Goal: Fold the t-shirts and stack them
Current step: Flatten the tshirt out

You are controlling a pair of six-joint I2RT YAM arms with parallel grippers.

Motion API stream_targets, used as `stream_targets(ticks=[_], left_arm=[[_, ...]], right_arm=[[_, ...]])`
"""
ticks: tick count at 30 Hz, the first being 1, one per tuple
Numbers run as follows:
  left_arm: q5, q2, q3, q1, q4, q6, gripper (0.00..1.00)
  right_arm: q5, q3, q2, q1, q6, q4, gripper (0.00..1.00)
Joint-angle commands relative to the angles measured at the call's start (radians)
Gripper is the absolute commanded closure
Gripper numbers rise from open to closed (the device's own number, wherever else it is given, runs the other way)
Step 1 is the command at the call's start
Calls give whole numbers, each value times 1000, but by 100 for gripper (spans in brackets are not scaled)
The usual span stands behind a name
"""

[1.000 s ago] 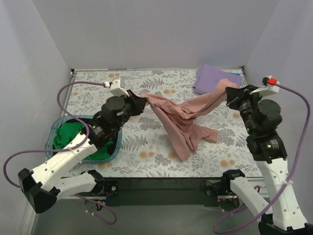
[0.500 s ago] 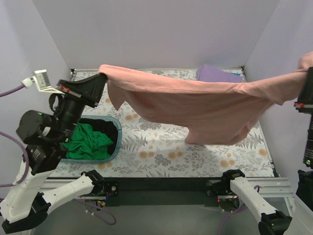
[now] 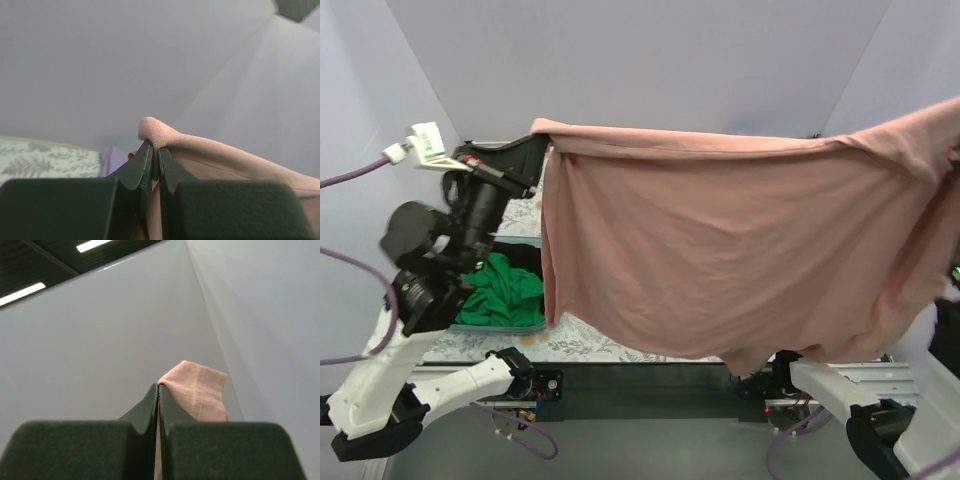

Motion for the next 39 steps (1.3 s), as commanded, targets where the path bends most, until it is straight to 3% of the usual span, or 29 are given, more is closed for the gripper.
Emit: stream_targets(ticks=[1,2,3,4,5,7,8,9,10,11,12,13,14,22,25,30,35,37,39], left_arm=[[-281,130,-93,0,-22,-5,100],[-329,165,-110,26,-40,-26,100],[-282,199,-137,69,-57,-55,100],[-190,279,-157,133,-70,-118,100],[-100,320,-177,287,-68,-167,100],[119,433,-211,403,-24,-207,98],[137,570,-197,454,-21,-212,51],[177,702,-124,465,-54,-191,19],[182,704,-78,473,-98,-191,5],[185,819,-24,476,-137,-195,5],[182,854,10,477,-168,-200,5],[171,877,27,477,-177,-204,5],[171,880,34,477,-172,-206,5],[199,702,-88,479,-97,-180,5],[229,619,-149,477,-99,-175,5],[268,475,-266,477,-120,-198,4],[352,267,-467,474,-128,-240,4],[370,207,-537,473,-129,-249,4],[389,175,-584,473,-129,-247,4]], right_arm=[[97,-104,170,5,-51,51,99],[105,-136,227,5,-48,69,99],[112,-170,256,2,-48,84,99],[126,-205,282,2,-42,106,99],[120,-281,337,3,-26,123,99],[148,-329,396,28,-66,181,99],[386,-406,413,149,-242,289,99],[475,-443,405,187,-291,445,99],[476,-458,405,197,-275,452,99],[447,-474,384,197,-250,456,94],[444,-489,379,192,-238,462,58],[444,-483,378,191,-253,453,14],[435,-468,387,192,-256,425,2],[402,-463,379,192,-261,338,2],[335,-488,341,194,-206,266,2],[101,-563,227,204,6,2,2],[-120,-887,54,282,190,-72,2],[-189,-1062,52,296,235,-55,2],[-194,-1121,109,296,245,-31,2]])
